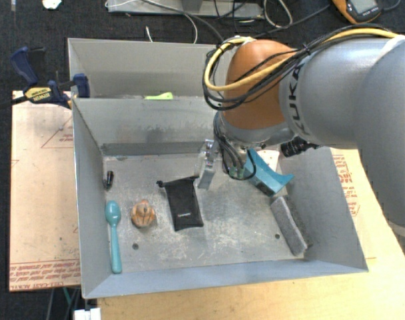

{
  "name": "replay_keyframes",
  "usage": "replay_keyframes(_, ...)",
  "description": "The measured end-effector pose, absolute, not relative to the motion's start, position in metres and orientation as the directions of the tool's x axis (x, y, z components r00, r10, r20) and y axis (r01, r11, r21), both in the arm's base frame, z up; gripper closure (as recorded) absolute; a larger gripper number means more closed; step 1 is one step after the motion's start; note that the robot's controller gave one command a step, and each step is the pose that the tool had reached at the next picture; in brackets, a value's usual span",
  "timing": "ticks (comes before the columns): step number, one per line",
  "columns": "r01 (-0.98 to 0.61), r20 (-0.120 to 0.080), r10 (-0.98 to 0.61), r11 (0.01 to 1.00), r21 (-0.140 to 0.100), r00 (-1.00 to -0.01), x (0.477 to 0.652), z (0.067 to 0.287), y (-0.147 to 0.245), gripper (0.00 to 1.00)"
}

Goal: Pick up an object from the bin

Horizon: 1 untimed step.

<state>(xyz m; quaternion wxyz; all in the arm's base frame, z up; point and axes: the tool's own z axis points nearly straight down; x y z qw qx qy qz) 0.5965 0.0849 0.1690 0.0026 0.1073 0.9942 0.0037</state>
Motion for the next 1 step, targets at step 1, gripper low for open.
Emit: replay_keyframes(1, 0.276, -0.002, 0.276, 0.961, 0.008, -0.961, 0.5835, 0.2179, 0.0833, 1.00)
